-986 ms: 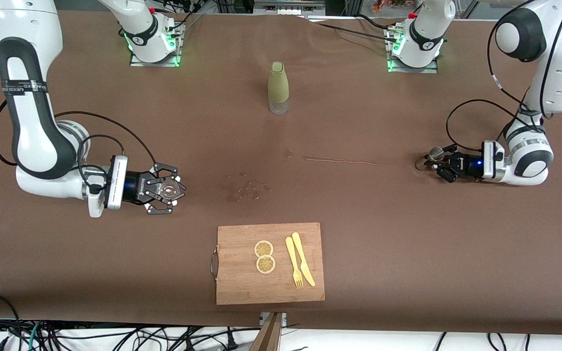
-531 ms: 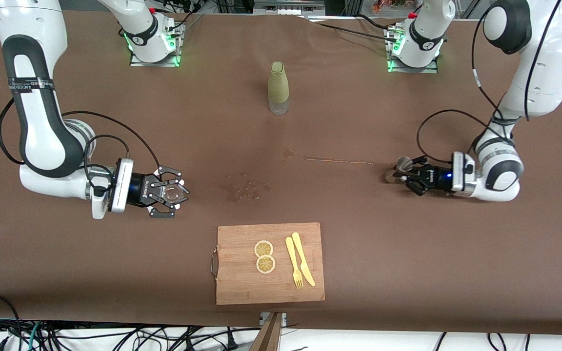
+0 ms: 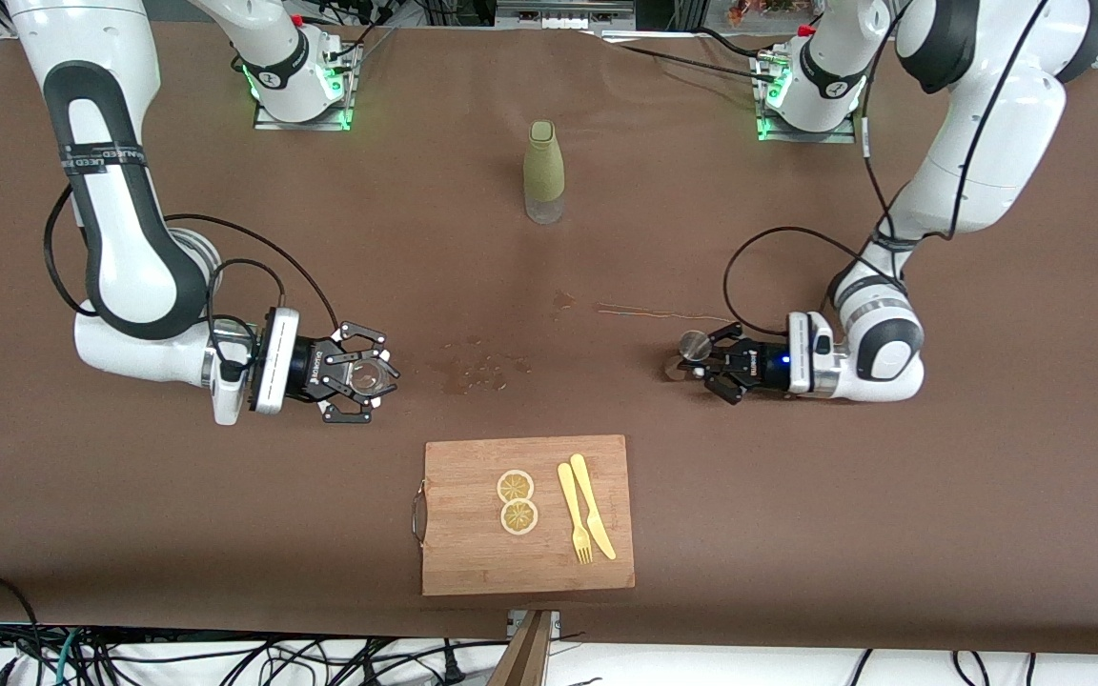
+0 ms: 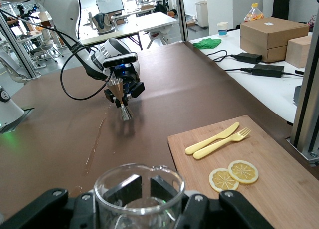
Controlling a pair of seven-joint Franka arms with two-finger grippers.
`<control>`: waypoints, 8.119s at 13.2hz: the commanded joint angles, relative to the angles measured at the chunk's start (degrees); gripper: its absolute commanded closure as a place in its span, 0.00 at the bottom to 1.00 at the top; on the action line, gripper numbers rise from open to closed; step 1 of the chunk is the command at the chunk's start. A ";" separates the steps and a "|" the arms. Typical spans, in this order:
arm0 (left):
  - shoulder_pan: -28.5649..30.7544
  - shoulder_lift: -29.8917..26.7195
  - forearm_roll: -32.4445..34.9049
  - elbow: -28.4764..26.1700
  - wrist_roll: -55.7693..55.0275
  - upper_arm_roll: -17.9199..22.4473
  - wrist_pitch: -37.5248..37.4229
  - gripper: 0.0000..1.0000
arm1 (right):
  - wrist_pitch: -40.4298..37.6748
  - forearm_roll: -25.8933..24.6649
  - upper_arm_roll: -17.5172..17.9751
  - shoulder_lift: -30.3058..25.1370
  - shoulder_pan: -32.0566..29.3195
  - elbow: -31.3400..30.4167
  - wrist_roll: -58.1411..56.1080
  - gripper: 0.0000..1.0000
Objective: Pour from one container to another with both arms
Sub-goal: 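Lift the glass cup and jigger, bringing both grippers together mid-table, then tilt the glass cup with the right gripper, pouring into the held jigger, then carry the glass cup back with the right gripper while the left gripper withdraws the jigger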
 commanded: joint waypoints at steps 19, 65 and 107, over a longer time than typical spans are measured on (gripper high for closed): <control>-25.26 2.90 -33.26 3.85 3.44 0.03 19.48 1.00 | 21.83 -0.32 -1.11 -2.96 14.28 -7.28 13.42 0.82; -29.92 5.19 -36.96 7.20 3.53 0.11 24.32 1.00 | 23.77 -40.82 -2.52 -8.59 25.71 -9.14 53.65 0.82; 15.34 -6.78 29.84 -3.54 8.09 11.61 -14.86 1.00 | -10.24 -21.79 10.77 5.46 -23.59 17.68 -5.78 0.82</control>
